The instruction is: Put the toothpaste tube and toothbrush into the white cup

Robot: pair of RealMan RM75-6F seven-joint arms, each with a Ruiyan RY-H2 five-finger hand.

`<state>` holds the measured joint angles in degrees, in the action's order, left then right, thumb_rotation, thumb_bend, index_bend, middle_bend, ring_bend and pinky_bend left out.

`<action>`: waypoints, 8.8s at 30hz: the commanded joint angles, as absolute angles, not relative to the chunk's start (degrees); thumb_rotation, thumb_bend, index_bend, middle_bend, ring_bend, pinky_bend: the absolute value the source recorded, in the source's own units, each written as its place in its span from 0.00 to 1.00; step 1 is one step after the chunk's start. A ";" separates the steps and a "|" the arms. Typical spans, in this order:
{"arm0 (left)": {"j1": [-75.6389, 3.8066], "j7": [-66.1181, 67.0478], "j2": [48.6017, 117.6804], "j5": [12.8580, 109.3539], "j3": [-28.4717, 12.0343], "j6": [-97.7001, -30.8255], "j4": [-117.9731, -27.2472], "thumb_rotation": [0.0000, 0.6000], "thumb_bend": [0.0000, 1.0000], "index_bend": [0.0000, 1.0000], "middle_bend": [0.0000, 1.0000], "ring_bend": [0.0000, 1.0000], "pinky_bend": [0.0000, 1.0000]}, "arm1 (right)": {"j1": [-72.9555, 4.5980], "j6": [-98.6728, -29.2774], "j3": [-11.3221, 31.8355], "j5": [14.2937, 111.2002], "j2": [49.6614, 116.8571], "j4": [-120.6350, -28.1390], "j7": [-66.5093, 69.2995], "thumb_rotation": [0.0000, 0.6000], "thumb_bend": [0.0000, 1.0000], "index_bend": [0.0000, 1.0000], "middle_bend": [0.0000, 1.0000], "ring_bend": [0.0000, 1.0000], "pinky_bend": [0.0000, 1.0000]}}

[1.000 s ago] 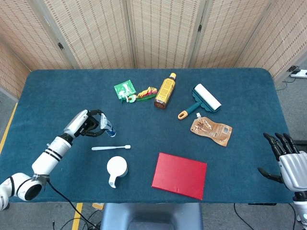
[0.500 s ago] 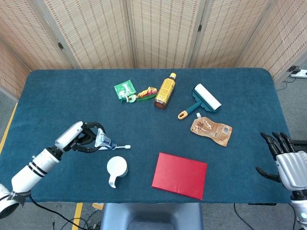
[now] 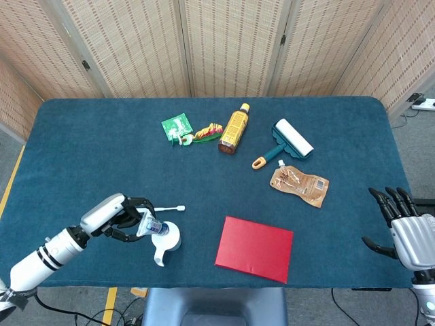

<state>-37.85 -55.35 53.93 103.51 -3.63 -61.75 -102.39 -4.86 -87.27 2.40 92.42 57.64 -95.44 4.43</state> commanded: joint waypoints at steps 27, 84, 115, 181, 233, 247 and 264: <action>-39.92 -41.36 64.25 98.01 1.25 -57.23 -97.49 1.00 0.38 0.68 1.00 0.98 1.00 | -4.52 -87.77 2.31 92.28 58.03 -94.67 4.97 1.00 0.05 0.01 0.18 0.09 0.08; -37.95 -41.91 57.48 83.21 -5.51 -63.22 -91.02 1.00 0.38 0.31 0.98 0.90 1.00 | -3.89 -89.21 2.48 92.53 57.97 -94.13 5.91 1.00 0.05 0.01 0.18 0.09 0.08; -44.02 -11.74 78.94 81.65 -2.95 -49.96 -77.90 1.00 0.38 0.47 0.99 0.91 1.00 | -4.44 -87.54 2.56 91.54 58.42 -93.55 5.90 1.00 0.05 0.01 0.18 0.09 0.08; -48.68 12.40 84.12 61.28 -3.56 -38.70 -79.86 1.00 0.38 0.47 1.00 0.94 1.00 | -4.62 -86.57 2.55 90.46 58.90 -91.86 7.37 1.00 0.05 0.01 0.18 0.10 0.08; -48.42 13.89 87.73 61.82 -3.33 -40.25 -75.62 1.00 0.38 0.60 1.00 0.94 1.00 | -4.13 -87.02 2.51 90.20 59.07 -91.13 8.18 1.00 0.05 0.01 0.18 0.10 0.08; -46.91 8.33 84.39 64.06 -5.34 -42.19 -77.40 1.00 0.40 0.63 1.00 0.95 1.00 | -4.11 -87.41 2.60 90.61 58.99 -91.24 8.31 1.00 0.05 0.01 0.18 0.10 0.08; -40.78 -13.87 71.01 68.27 -10.97 -46.34 -84.53 1.00 0.41 0.65 1.00 0.95 1.00 | -4.61 -87.40 2.76 91.38 58.76 -91.93 7.78 1.00 0.05 0.01 0.18 0.10 0.08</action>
<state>-42.53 -9.39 73.99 67.10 -9.79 -45.43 -82.84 -4.58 -87.38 2.75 91.35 58.79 -91.90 7.81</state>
